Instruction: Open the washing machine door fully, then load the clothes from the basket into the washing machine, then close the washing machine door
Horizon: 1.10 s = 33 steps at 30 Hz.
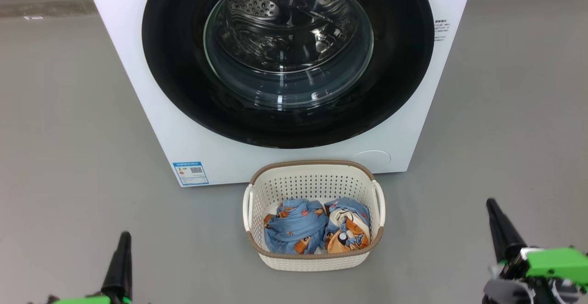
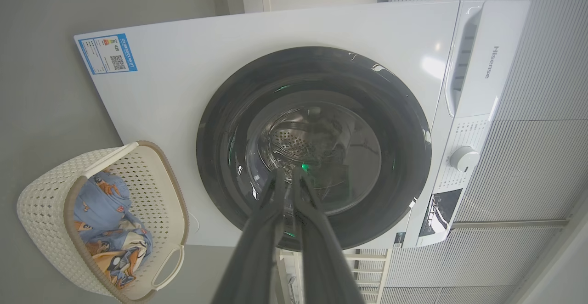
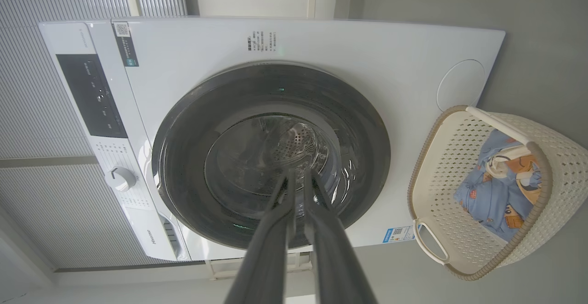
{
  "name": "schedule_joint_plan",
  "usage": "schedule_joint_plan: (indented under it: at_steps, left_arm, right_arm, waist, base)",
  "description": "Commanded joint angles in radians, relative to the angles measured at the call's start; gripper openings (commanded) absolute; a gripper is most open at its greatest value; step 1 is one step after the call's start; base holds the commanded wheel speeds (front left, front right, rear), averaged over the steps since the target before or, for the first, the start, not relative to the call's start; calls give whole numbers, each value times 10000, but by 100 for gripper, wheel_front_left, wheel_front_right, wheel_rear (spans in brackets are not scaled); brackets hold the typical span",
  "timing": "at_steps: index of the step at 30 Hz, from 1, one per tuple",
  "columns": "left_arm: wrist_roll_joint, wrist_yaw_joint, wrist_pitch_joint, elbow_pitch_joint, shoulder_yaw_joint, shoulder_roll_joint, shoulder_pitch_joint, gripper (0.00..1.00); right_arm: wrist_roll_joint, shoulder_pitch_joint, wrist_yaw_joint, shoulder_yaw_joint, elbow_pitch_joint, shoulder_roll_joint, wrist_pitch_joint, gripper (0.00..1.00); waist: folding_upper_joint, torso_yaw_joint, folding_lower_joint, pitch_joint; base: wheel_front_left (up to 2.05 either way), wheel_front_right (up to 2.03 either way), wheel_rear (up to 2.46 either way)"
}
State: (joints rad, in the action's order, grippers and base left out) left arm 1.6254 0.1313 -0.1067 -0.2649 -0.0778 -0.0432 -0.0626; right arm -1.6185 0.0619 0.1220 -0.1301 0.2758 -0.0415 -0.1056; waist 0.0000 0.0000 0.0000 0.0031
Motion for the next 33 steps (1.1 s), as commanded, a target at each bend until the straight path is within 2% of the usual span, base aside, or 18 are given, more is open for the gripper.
schedule_joint_plan:
  at_steps: [1,7,11,16,33]
  left_arm:
    - [-1,0,2,3,0,-2,-3,100]
    - [-33,-2,75,-333,88,121,303,100]
    - [-124,-2,194,-252,160,112,291,100]
    - [-363,-2,341,-121,226,80,292,100]
    - [-2108,-3,842,262,385,20,224,100]
  right_arm:
    - [1,1,0,1,-3,-2,1,100]
    - [16,-334,0,43,421,163,36,100]
    - [90,-322,3,94,354,134,128,100]
    - [305,-308,6,231,288,44,298,100]
    - [1848,-49,18,749,77,-324,838,100]
  waist:
    - [0,0,0,0]
    - [0,1,2,18]
    - [0,17,23,-7]
    - [0,30,2,6]
    - [0,90,1,5]
  base:
    - [0,0,0]
    - [0,0,0]
    - [0,0,0]
    - [0,0,0]
    - [0,0,0]
